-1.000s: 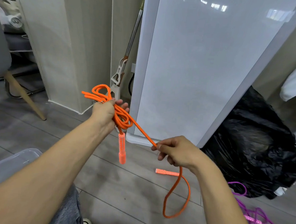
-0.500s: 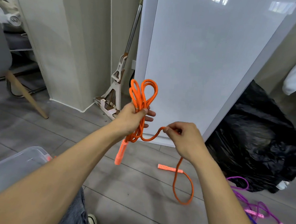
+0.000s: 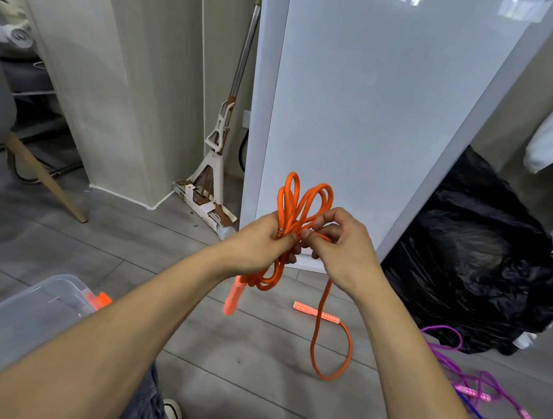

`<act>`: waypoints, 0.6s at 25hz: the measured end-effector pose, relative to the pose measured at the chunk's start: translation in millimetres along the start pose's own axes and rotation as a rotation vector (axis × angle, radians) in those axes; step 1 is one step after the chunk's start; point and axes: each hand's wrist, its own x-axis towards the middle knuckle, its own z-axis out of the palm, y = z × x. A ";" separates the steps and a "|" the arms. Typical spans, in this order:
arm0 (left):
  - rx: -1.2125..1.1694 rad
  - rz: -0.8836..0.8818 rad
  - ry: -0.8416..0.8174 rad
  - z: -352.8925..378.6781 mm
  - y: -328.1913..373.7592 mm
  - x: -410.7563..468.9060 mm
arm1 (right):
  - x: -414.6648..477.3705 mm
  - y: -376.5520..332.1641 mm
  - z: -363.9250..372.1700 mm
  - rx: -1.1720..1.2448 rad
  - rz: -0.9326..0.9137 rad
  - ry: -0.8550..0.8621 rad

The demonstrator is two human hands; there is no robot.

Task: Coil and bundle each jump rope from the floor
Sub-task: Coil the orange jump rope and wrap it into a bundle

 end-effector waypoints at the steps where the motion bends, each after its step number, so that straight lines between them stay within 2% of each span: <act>1: -0.007 -0.017 -0.030 -1.0 1.4 -1.0 | -0.4 0.2 0.1 -0.007 -0.006 0.008; 4: 0.090 -0.052 -0.041 -3.5 3.8 -1.3 | 0.3 1.4 0.3 -0.024 0.007 0.031; 7: 0.176 -0.075 0.016 -3.6 4.8 -1.9 | 2.1 5.5 0.1 -0.079 0.059 -0.022; 9: 0.266 -0.078 0.160 -6.4 1.3 1.5 | 2.5 8.9 -2.5 -0.168 0.102 -0.076; 11: 0.249 -0.122 0.363 -14.1 -7.1 8.4 | 3.0 14.0 -5.6 -0.244 0.134 -0.098; 13: 0.106 -0.199 0.565 -22.8 -13.1 14.3 | 5.9 17.6 -11.4 -0.244 0.145 -0.001; 15: -0.084 -0.245 0.750 -30.5 -16.8 17.3 | 7.6 16.1 -21.0 -0.143 0.128 0.132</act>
